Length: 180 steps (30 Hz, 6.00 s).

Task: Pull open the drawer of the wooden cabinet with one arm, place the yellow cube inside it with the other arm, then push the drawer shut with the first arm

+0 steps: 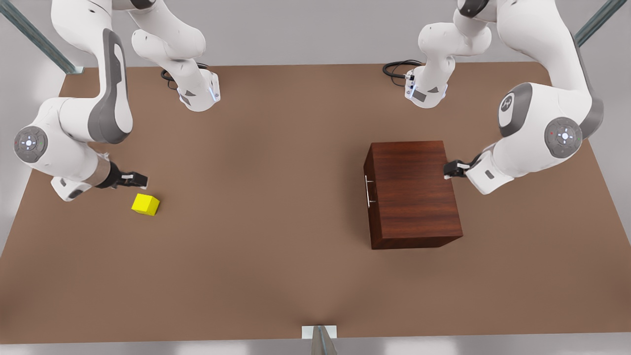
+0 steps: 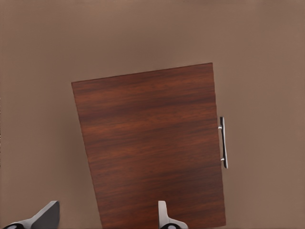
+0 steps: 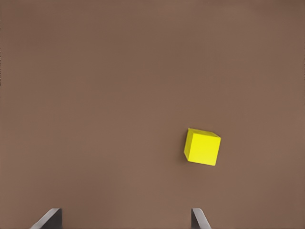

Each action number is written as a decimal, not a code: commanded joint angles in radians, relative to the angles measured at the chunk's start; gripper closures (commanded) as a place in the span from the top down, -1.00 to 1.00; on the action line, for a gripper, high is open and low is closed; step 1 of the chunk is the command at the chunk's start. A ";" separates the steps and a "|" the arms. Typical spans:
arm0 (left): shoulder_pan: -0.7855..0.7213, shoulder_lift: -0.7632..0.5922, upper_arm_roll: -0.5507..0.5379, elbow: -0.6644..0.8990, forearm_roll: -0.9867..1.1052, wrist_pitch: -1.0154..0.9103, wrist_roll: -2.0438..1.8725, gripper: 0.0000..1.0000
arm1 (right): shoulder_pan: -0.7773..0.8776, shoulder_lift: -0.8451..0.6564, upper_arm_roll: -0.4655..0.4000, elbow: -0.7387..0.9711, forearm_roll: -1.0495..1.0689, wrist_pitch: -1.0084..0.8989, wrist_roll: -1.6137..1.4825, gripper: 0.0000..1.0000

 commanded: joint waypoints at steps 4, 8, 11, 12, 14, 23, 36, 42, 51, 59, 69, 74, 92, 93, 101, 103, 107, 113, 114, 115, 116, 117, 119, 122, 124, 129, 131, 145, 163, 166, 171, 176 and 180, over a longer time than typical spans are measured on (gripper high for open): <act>-0.349 0.001 -0.008 0.011 0.200 0.074 -0.413 1.00 | -0.006 0.002 0.000 0.000 -0.007 0.143 -0.009 1.00; -0.640 0.139 -0.008 0.126 0.248 -0.008 -0.732 1.00 | -0.011 0.002 -0.003 0.001 -0.006 0.112 -0.009 1.00; -0.653 0.208 0.007 0.125 0.270 0.000 -0.782 1.00 | -0.014 0.004 -0.011 0.010 -0.006 0.107 -0.009 1.00; -0.653 0.260 0.027 0.175 0.280 0.022 -0.785 1.00 | -0.014 0.005 -0.011 0.010 -0.006 0.107 -0.009 1.00; -0.658 0.311 0.033 0.179 0.351 0.025 -0.772 1.00 | -0.011 0.011 -0.011 0.010 -0.006 0.107 -0.009 1.00; -0.684 0.429 0.084 0.185 0.411 0.051 -0.715 1.00 | -0.007 0.014 -0.009 0.012 -0.007 0.109 -0.009 1.00; -0.666 0.466 0.118 0.180 0.431 0.147 -0.715 1.00 | -0.006 0.025 -0.003 0.014 -0.007 0.109 -0.011 1.00; -0.653 0.491 0.116 0.169 0.423 0.167 -0.727 1.00 | -0.006 0.025 -0.002 0.014 -0.007 0.109 -0.011 1.00; -0.657 0.488 0.116 0.133 0.424 0.138 -0.752 1.00 | -0.006 0.027 -0.002 0.014 -0.007 0.109 -0.011 1.00; -0.647 0.489 0.115 0.119 0.415 0.152 -0.747 1.00 | -0.006 0.027 -0.002 0.014 -0.007 0.109 -0.011 1.00; -0.652 0.509 0.113 0.120 0.408 0.170 -0.767 1.00 | -0.006 0.028 -0.002 0.014 -0.007 0.109 -0.011 1.00; -0.652 0.511 0.110 0.122 0.406 0.169 -0.779 1.00 | -0.006 0.028 -0.002 0.014 -0.007 0.109 -0.011 1.00; -0.687 0.511 0.108 0.123 0.395 0.167 -0.853 1.00 | -0.006 0.033 0.000 0.014 -0.009 0.109 -0.011 1.00; -0.689 0.511 0.108 0.126 0.391 0.167 -0.853 1.00 | -0.006 0.033 0.000 0.014 -0.009 0.109 -0.011 1.00; -0.693 0.532 0.107 0.160 0.391 0.170 -0.862 1.00 | -0.006 0.033 0.000 0.014 -0.009 0.109 -0.011 1.00; -0.695 0.538 0.107 0.168 0.391 0.170 -0.865 1.00 | -0.006 0.033 0.000 0.014 -0.009 0.109 -0.011 1.00; -0.696 0.540 0.107 0.168 0.391 0.198 -0.867 1.00 | -0.006 0.033 0.000 0.014 -0.009 0.109 -0.011 1.00; -0.703 0.543 0.101 0.171 0.389 0.204 -0.881 1.00 | -0.006 0.034 0.000 0.014 -0.009 0.109 -0.011 1.00; -0.704 0.547 0.101 0.179 0.391 0.204 -0.882 1.00 | -0.006 0.034 0.000 0.014 -0.009 0.109 -0.011 1.00; -0.706 0.547 0.099 0.182 0.389 0.204 -0.885 1.00 | -0.006 0.034 0.000 0.014 -0.009 0.109 -0.011 1.00; -0.712 0.549 0.099 0.183 0.389 0.204 -0.887 1.00 | -0.006 0.034 0.000 0.014 -0.009 0.109 -0.011 1.00; -0.712 0.550 0.099 0.185 0.391 0.204 -0.891 1.00 | -0.006 0.034 0.000 0.014 -0.009 0.109 -0.011 1.00; -0.713 0.554 0.098 0.185 0.391 0.204 -0.893 1.00 | -0.006 0.033 0.000 0.014 -0.009 0.109 -0.011 1.00; -0.713 0.563 0.090 0.203 0.391 0.204 -0.900 1.00 | -0.006 0.033 0.000 0.014 -0.009 0.109 -0.011 1.00; -0.715 0.566 0.088 0.211 0.391 0.203 -0.904 1.00 | -0.006 0.034 0.000 0.014 -0.009 0.109 -0.011 1.00; -0.726 0.566 0.079 0.231 0.389 0.192 -0.914 1.00 | -0.006 0.034 0.000 0.014 -0.009 0.109 -0.011 1.00; -0.726 0.566 0.078 0.232 0.391 0.192 -0.917 1.00 | -0.006 0.034 0.000 0.014 -0.009 0.109 -0.011 1.00; -0.752 0.603 0.072 0.283 0.389 0.192 -0.953 1.00 | -0.006 0.034 0.000 0.014 -0.009 0.109 -0.011 1.00; -0.851 0.474 0.033 0.490 0.332 -0.192 -0.965 1.00 | -0.006 0.034 0.000 0.014 -0.009 0.109 -0.011 1.00; -0.816 0.362 0.033 0.490 0.308 -0.276 -0.907 1.00 | -0.006 0.034 0.000 0.014 -0.009 0.109 -0.012 1.00; -0.328 0.284 0.033 0.469 0.145 -0.370 -0.080 1.00 | 0.016 0.065 0.000 0.056 -0.036 0.006 0.272 1.00; 0.003 0.159 -0.083 0.203 0.052 -0.021 0.020 1.00 | -0.069 0.174 -0.014 0.041 -0.024 0.083 0.348 1.00; -0.023 0.147 -0.086 0.197 0.078 -0.054 0.008 1.00 | -0.121 0.137 -0.019 -0.203 0.002 0.388 0.336 1.00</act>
